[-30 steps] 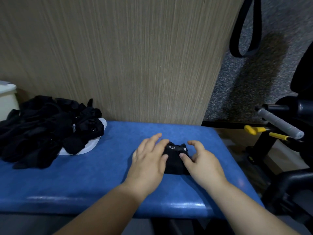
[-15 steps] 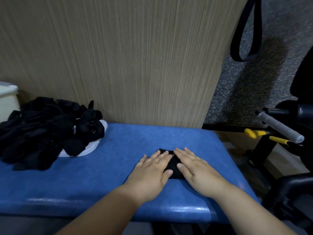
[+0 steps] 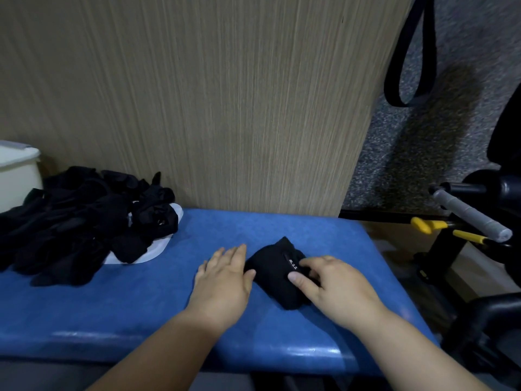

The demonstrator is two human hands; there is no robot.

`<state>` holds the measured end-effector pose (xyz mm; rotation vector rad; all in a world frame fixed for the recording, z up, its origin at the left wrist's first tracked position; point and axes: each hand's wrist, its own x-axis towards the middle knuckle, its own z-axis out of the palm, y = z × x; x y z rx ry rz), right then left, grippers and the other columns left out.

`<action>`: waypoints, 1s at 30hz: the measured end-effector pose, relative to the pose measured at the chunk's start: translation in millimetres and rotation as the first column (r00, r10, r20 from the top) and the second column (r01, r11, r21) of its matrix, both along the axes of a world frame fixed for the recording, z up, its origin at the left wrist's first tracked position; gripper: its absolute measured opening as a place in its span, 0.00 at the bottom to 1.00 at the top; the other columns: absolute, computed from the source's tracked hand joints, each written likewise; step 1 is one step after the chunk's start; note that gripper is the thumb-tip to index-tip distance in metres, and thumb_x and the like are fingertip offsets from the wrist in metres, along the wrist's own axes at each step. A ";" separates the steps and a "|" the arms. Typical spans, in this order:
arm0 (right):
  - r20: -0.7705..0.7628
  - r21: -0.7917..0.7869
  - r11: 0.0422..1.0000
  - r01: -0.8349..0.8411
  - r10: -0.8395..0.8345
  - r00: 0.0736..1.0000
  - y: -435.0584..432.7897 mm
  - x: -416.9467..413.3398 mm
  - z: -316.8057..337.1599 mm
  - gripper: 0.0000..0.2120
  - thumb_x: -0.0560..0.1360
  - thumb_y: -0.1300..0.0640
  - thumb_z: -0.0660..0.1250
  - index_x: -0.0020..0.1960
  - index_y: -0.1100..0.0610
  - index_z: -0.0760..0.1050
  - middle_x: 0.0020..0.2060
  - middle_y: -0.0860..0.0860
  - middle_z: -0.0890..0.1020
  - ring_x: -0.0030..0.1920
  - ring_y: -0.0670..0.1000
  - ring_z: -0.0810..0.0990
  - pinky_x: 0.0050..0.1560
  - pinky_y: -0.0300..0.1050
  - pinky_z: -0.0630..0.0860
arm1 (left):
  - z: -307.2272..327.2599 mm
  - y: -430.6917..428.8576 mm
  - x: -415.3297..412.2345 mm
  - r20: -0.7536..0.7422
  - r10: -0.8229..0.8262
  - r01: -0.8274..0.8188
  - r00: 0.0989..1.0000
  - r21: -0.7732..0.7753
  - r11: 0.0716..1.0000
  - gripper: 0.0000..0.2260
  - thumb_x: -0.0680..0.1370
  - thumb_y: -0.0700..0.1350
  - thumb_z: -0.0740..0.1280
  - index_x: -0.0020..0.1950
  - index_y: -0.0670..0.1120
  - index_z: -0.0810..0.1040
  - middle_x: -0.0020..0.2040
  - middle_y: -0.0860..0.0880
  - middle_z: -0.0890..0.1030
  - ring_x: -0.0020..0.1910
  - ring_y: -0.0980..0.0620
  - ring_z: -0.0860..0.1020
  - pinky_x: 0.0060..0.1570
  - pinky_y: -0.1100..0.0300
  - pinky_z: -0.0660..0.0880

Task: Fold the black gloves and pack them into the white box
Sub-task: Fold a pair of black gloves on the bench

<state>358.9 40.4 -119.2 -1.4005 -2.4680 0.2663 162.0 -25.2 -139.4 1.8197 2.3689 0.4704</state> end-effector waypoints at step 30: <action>-0.210 -0.355 0.928 0.117 -0.201 0.957 18.1 3.3 3.3 0.20 0.64 0.35 0.72 0.37 0.52 0.76 0.31 0.44 0.79 0.36 0.44 0.77 0.42 0.44 0.75 | 7.0 14.5 15.5 0.150 0.142 -0.145 0.978 0.012 0.989 0.21 0.74 0.68 0.58 0.52 0.52 0.70 0.52 0.53 0.74 0.56 0.50 0.72 0.57 0.52 0.70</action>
